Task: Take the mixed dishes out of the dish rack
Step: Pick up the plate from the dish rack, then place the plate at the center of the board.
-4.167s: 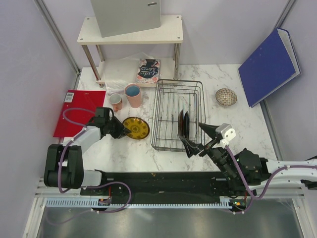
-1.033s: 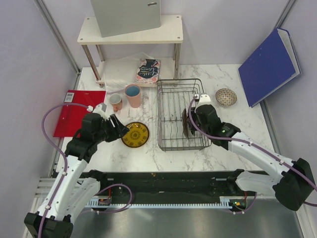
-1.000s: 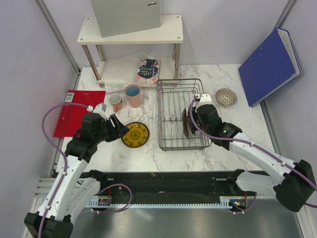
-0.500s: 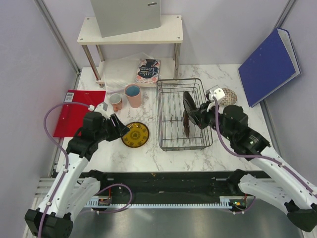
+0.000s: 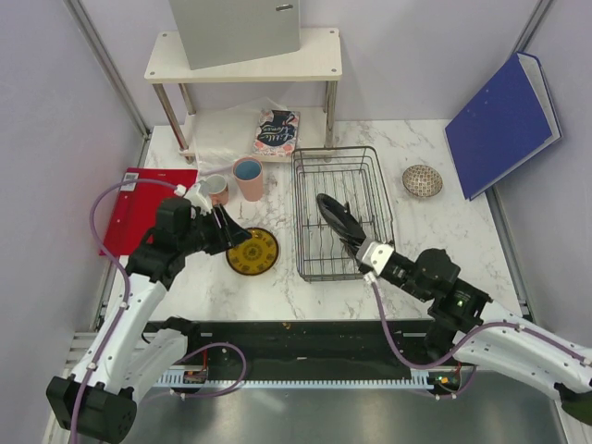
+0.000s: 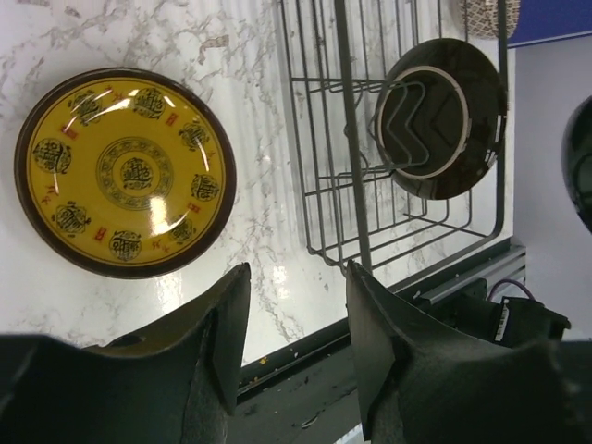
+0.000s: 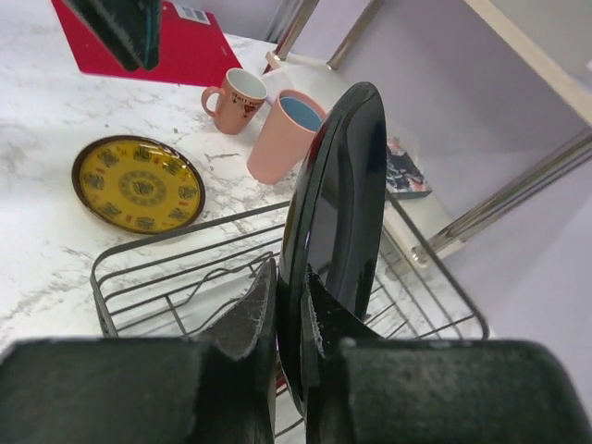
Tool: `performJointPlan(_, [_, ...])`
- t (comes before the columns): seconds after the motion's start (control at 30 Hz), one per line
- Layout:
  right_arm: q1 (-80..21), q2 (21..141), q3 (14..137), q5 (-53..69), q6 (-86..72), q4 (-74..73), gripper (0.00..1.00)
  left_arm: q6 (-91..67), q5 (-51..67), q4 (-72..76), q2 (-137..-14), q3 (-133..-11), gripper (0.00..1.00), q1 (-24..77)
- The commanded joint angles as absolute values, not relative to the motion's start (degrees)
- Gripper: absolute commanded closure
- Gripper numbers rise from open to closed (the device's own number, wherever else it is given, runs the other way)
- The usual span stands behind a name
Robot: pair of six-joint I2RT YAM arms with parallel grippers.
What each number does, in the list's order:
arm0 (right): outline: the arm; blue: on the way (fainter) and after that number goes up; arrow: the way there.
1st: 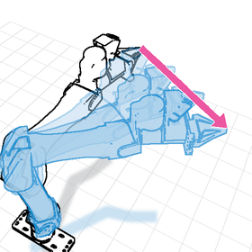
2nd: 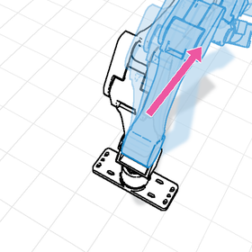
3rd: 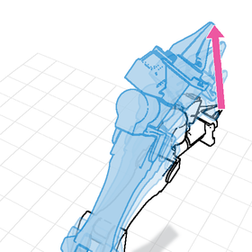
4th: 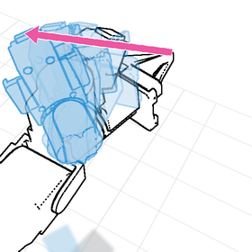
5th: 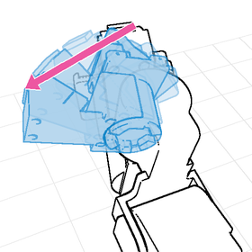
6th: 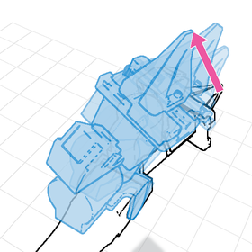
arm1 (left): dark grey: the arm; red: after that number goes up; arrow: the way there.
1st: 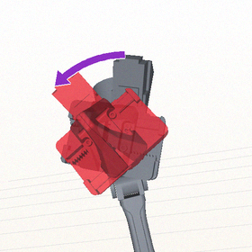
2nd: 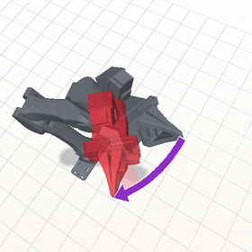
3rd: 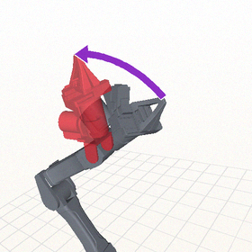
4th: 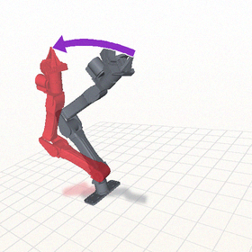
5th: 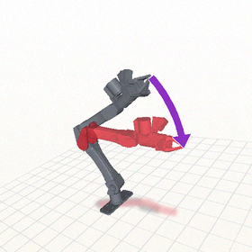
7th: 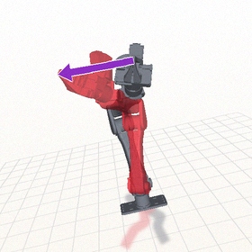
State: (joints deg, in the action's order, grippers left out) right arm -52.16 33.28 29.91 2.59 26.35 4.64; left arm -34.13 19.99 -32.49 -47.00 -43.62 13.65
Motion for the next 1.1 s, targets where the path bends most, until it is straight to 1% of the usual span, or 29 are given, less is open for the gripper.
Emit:
performJointPlan(0.0, [-61.9,37.1,29.3,-10.5,48.6,13.8,1.00,-32.3,24.1,-29.6,-47.5,-47.8,0.48,14.1])
performJointPlan(0.1, [-67.6,45.5,27.9,-16.8,60.5,18.3,1.00,-32.1,25.6,-29.3,-48.4,-49.0,0.48,14.4])
performJointPlan(0.23, [-71.9,51.8,26.4,-17.7,66.9,25.3,1.00,-31.1,27.9,-29.3,-49.0,-49.8,0.47,14.9])
performJointPlan(0.27, [-72.7,53.1,26.4,-17.8,67.3,25.7,1.00,-30.9,28.1,-29.2,-48.9,-50.1,0.44,15.3])
performJointPlan(0.37, [-75.6,57.2,25.9,-17.9,67.9,28.1,1.00,-30.7,28.8,-29.1,-47.8,-50.8,0.39,16.3])
performJointPlan(0.47, [-79.5,60.8,25.4,-18.9,68.5,30.8,1.00,-30.3,30.0,-28.7,-47.8,-50.6,0.36,17.5])
performJointPlan(0.6, [-82.7,65.8,25.6,-20.1,68.5,33.7,1.00,-30.1,31.4,-28.1,-48.8,-49.7,0.36,18.7])
performJointPlan(0.7, [-84.4,68.3,26.0,-20.6,69.4,35.0,1.00,-30.1,30.2,-28.0,-49.0,-49.0,0.35,19.9])
performJointPlan(0.9, [-84.8,70.9,28.0,-19.8,72.9,33.4,1.00,-28.7,30.9,-30.8,-50.4,-47.9,0.35,23.7])
performJointPlan(0.97, [-84.9,71.5,28.7,-19.8,73.8,33.7,1.00,-28.3,28.4,-32.2,-50.6,-47.2,0.35,26.4])
performJointPlan(1.07, [-84.8,72.0,28.9,-19.7,74.3,34.5,1.00,-28.0,24.7,-33.9,-49.1,-45.8,0.34,27.8])
